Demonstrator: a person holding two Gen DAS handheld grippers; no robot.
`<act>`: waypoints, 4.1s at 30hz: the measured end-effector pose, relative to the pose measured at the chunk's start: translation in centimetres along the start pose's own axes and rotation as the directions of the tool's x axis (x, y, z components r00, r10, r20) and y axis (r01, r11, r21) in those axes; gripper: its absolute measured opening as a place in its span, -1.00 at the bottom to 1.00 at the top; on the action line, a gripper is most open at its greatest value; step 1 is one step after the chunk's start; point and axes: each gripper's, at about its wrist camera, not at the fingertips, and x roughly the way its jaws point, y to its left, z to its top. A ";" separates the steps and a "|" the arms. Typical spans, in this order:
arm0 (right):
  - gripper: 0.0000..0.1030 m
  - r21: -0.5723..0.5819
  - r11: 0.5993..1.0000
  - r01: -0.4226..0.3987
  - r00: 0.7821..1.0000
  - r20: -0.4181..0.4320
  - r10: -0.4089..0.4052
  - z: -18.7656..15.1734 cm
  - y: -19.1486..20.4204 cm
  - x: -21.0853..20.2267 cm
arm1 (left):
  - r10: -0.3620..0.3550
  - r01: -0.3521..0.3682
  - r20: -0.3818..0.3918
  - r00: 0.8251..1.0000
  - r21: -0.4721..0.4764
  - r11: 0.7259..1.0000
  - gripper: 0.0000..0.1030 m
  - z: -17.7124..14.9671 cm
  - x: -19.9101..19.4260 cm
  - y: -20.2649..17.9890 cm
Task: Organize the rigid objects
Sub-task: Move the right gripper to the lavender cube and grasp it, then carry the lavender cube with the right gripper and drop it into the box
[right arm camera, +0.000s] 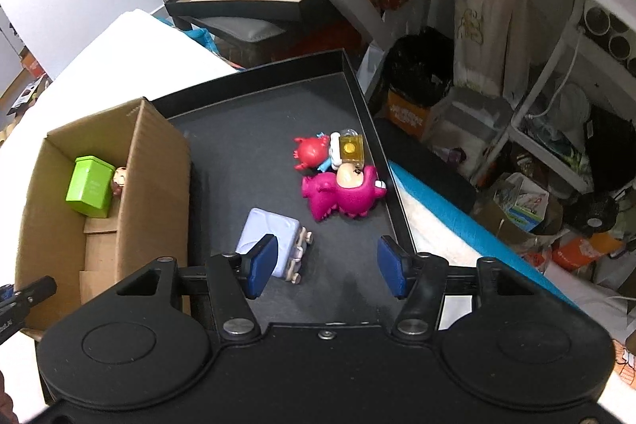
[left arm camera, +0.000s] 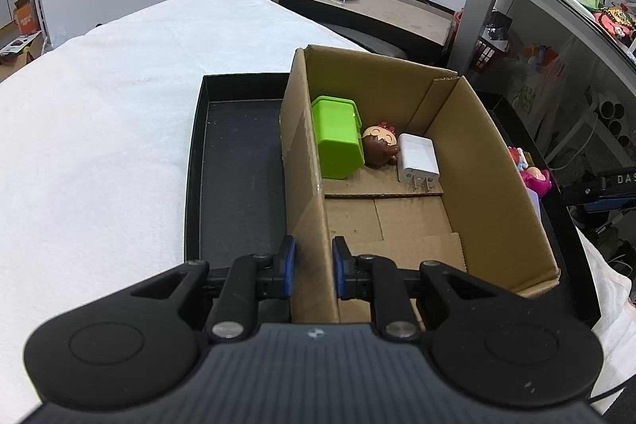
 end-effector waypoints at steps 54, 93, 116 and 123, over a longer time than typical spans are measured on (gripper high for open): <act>-0.15 -0.062 0.996 -0.065 0.998 0.006 0.066 1.6 6.2 -2.1 | 0.016 -0.016 -0.011 1.000 0.011 1.000 -0.65 -0.1 0.7 -0.2; -0.14 -0.217 0.949 -0.229 0.973 -0.051 0.223 2.8 17.6 -1.9 | -0.004 0.003 -0.014 1.000 -0.016 1.000 -0.64 0.0 0.7 0.2; -0.12 -0.205 0.938 -0.279 0.960 -0.071 0.270 2.7 17.3 -1.0 | -0.015 0.014 -0.014 1.000 -0.023 1.000 -0.62 -0.1 0.6 0.2; -0.10 -0.195 0.948 -0.253 0.968 -0.050 0.248 2.7 14.1 -2.5 | -0.013 0.012 -0.013 1.000 -0.020 1.000 -0.62 -0.1 0.6 0.2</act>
